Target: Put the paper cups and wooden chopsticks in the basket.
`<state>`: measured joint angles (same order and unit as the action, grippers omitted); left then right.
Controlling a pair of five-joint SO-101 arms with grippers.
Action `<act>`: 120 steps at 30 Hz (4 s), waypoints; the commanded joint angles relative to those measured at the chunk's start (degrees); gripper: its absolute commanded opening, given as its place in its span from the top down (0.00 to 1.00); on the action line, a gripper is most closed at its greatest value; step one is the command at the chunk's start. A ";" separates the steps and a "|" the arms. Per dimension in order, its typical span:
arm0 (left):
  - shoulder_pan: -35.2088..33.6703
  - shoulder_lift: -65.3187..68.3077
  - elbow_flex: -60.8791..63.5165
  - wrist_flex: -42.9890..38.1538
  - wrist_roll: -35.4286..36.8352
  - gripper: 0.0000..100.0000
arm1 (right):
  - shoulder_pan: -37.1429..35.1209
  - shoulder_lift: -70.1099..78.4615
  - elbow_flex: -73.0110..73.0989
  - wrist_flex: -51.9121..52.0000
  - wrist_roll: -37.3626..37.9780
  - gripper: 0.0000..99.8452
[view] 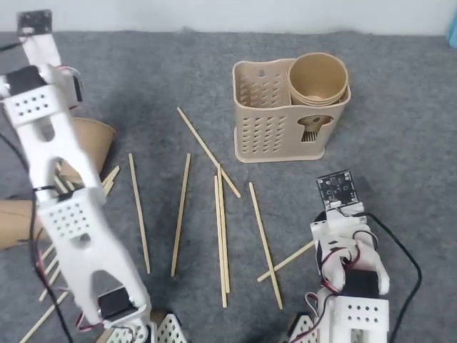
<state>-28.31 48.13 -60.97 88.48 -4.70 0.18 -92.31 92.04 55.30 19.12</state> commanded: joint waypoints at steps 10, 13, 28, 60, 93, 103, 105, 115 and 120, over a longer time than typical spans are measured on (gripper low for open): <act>4.92 23.56 -34.51 9.76 -0.79 0.99 | -0.31 -1.10 0.09 0.66 0.79 0.99; 5.36 23.74 -34.24 10.46 -0.79 0.99 | -0.31 -1.10 0.09 0.66 0.88 0.99; -2.99 22.33 -30.29 12.31 -12.75 0.99 | -0.48 -1.10 0.26 0.66 2.90 0.99; -14.07 -42.37 59.21 12.13 -41.14 0.99 | -0.48 -0.92 0.26 0.66 3.16 0.99; -16.53 -17.67 63.69 -47.74 -18.90 0.89 | -0.48 -0.92 0.35 0.66 3.25 0.99; -13.27 -7.91 60.44 -62.51 -6.77 0.89 | -0.48 -0.84 0.35 0.57 3.16 0.99; -12.31 -9.32 59.21 -59.69 -6.77 0.89 | -0.48 -0.84 0.35 0.48 3.16 0.99; -11.87 -21.89 53.41 -43.52 -6.77 0.89 | -0.48 -0.92 0.35 0.48 3.16 0.99; -11.87 -27.08 50.15 -38.24 -6.77 0.89 | -0.48 -0.92 0.35 0.48 3.16 0.99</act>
<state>-40.44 28.70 -6.37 46.90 -12.35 0.09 -92.66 92.92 55.38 21.32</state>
